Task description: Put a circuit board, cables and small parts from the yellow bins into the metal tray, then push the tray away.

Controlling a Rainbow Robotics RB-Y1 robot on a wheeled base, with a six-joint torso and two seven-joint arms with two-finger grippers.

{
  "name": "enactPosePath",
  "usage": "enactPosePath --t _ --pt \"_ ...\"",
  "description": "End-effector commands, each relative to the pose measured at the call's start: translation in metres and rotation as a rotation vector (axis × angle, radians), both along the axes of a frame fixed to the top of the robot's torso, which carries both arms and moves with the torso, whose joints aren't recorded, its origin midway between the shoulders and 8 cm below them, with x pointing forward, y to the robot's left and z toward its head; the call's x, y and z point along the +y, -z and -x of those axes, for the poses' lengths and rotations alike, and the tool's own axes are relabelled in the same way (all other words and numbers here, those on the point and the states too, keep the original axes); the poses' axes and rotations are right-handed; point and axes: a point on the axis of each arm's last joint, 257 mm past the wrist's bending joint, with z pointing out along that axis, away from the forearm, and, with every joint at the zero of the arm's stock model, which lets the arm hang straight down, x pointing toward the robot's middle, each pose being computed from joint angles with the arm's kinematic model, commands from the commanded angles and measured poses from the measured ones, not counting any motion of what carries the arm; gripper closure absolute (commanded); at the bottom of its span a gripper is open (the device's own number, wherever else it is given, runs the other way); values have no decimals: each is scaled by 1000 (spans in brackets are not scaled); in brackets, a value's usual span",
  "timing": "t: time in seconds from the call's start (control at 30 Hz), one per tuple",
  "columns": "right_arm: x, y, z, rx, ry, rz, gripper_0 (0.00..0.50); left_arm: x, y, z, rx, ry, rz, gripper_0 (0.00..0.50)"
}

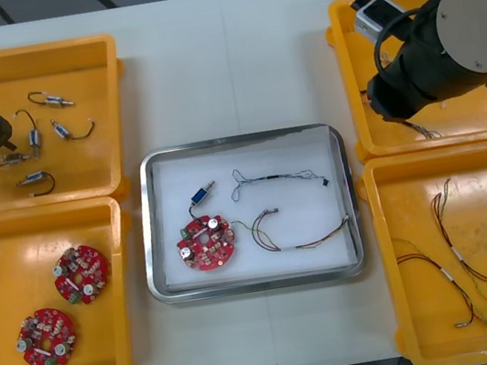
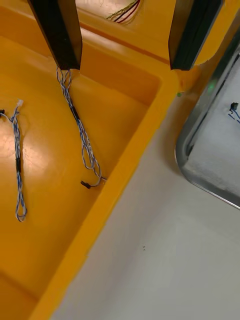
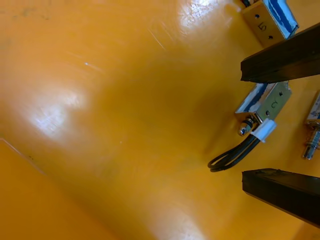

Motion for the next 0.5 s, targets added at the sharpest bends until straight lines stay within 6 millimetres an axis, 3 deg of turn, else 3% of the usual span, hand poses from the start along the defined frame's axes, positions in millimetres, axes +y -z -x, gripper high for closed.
enactPosePath --t 0.03,0.37,0.5 --pt "-50 -3 8 -24 178 -69 0 0 -15 -11 -44 -55 8 0" --pt "-118 13 37 -20 357 -144 0 -1 5 -5 -23 -46 1 0" --pt "-134 23 50 -7 394 -158 0 -2 10 -3 -17 -47 15 0"
